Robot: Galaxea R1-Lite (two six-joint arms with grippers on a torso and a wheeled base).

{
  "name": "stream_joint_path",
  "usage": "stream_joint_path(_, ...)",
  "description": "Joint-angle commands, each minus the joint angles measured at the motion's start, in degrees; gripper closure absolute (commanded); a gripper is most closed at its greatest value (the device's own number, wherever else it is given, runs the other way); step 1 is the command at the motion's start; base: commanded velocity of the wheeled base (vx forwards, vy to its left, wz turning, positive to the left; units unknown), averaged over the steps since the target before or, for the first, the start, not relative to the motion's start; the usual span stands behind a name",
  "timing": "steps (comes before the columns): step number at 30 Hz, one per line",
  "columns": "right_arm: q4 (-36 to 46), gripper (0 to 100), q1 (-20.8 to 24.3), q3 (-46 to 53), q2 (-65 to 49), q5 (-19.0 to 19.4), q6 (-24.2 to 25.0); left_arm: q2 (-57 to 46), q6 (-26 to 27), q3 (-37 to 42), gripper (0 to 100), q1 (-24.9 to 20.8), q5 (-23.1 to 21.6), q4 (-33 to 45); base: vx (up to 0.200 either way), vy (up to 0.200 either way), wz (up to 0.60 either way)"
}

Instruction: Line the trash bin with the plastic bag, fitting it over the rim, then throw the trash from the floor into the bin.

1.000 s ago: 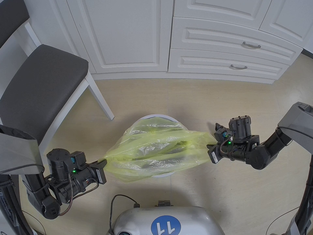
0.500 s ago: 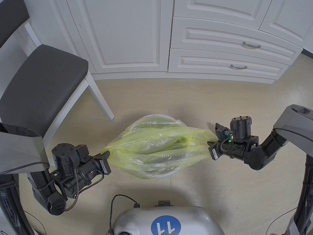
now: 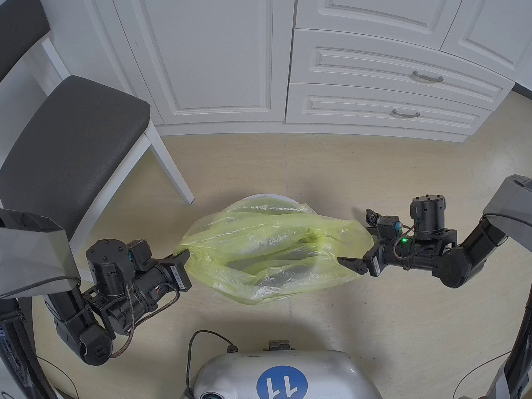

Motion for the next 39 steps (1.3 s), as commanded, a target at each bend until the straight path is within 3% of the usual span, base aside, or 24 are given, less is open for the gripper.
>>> stream_joint_path(1, -3.56, 0, -6.14, 2.37, -2.92, 12.43, -0.32, 1.08, -0.31, -0.43, 100, 0.21, 0.2, -0.04, 0.0, 0.0, 0.0)
stream_joint_path(3, -5.41, 0, -7.02, 2.73, -3.18, 14.71, 0.29, 0.99, -0.31, -0.52, 100, 0.3, 0.2, -0.04, 0.0, 0.0, 0.0)
stream_joint_path(10, -11.03, 0, -5.18, 4.66, -5.91, 14.36, 3.72, 0.9, -0.14, 0.27, 100, 0.3, 0.2, 0.31, 0.0, 0.0, 0.0)
stream_joint_path(12, -13.93, 0, -0.69, 5.71, -5.73, 12.6, 4.07, 0.9, -0.05, 0.45, 100, 0.12, 0.2, 0.31, 0.0, 0.0, 0.0)
stream_joint_path(14, -16.3, 0, 3.17, 6.59, -5.38, 8.38, 4.34, 0.9, -0.05, 0.53, 100, 0.04, 0.2, 0.4, 0.0, 0.0, 0.0)
stream_joint_path(16, -16.3, 0, 3.17, 6.59, -5.38, 8.38, 4.34, 0.9, -0.05, 0.53, 100, 0.04, 0.2, 0.4, 0.0, 0.0, 0.0)
stream_joint_path(17, -20.7, 0, 8.62, 7.56, -3.8, 1.09, 4.51, 0.82, 0.21, 1.32, 100, -0.05, 0.2, 0.31, 0.0, 0.0, 0.0)
stream_joint_path(25, -30.72, 0, 14.78, 5.71, 2.62, -4.1, 4.51, 1.08, 0.39, 1.76, 100, -0.31, -0.07, 0.31, 0.0, 0.0, 0.0)
stream_joint_path(37, -26.24, 0, 16.45, -5.1, 9.12, -3.39, 1.17, 1.43, 0.3, 1.41, 100, -2.07, 0.28, -0.13, 0.0, 0.0, 0.0)
stream_joint_path(39, -19.47, 0, 16.01, -10.9, 10.09, -1.46, 1.08, 0.9, 0.39, 1.85, 100, -2.07, 0.55, -0.13, 0.0, 0.0, 0.0)
